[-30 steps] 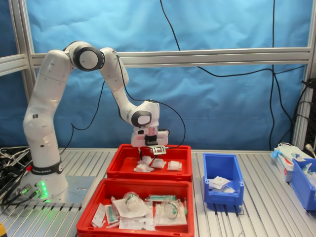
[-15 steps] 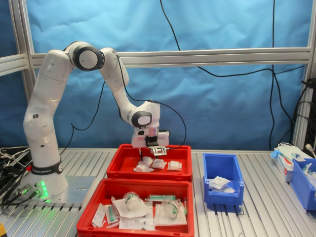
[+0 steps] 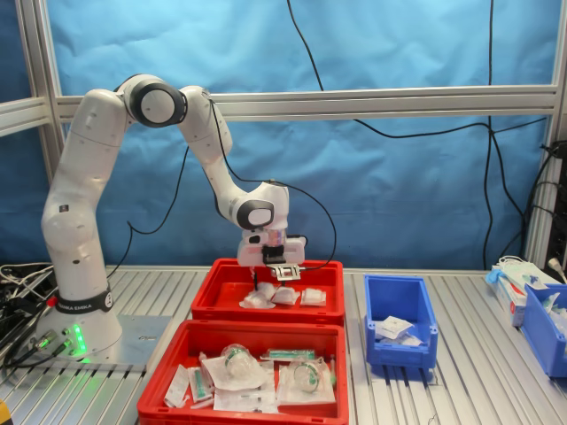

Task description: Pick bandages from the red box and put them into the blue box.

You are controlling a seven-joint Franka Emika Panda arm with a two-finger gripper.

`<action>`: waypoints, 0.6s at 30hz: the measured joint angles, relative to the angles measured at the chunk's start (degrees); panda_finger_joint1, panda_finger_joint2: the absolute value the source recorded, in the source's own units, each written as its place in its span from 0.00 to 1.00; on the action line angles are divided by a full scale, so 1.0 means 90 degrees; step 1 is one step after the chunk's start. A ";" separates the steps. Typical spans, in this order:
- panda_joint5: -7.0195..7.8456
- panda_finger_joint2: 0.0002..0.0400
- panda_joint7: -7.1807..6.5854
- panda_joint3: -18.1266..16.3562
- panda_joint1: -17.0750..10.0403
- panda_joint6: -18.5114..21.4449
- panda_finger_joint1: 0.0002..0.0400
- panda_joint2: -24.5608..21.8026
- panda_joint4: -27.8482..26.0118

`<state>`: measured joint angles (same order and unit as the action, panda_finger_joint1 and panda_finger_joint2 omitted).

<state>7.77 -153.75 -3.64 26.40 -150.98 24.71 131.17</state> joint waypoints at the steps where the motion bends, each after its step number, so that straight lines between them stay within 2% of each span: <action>1: 0.0000 1.00 0.0000 0.0003 0.0000 0.0000 1.00 0.0000 0.0000; 3: 0.0000 1.00 0.0000 0.0014 0.0000 0.0000 1.00 0.0000 0.0000; 4: 0.0000 0.92 0.0000 0.0017 0.0000 0.0000 0.92 0.0000 0.0000; 8: 0.0000 0.92 0.0000 0.0028 0.0000 0.0000 0.92 0.0000 0.0000; 9: 0.0000 0.80 0.0000 0.0031 0.0000 0.0000 0.80 -0.0001 0.0000; 13: 0.0000 0.80 0.0000 0.0035 0.0001 0.0000 0.80 -0.0002 0.0000; 14: 0.0000 0.67 0.0000 0.0036 0.0001 0.0000 0.67 -0.0002 0.0000; 17: 0.0000 0.67 0.0000 0.0041 0.0001 0.0000 0.67 -0.0009 0.0000; 18: 0.0000 0.54 0.0000 0.0043 0.0001 0.0000 0.54 -0.0013 0.0000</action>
<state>7.77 -153.75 -3.26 26.40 -150.98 24.60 131.17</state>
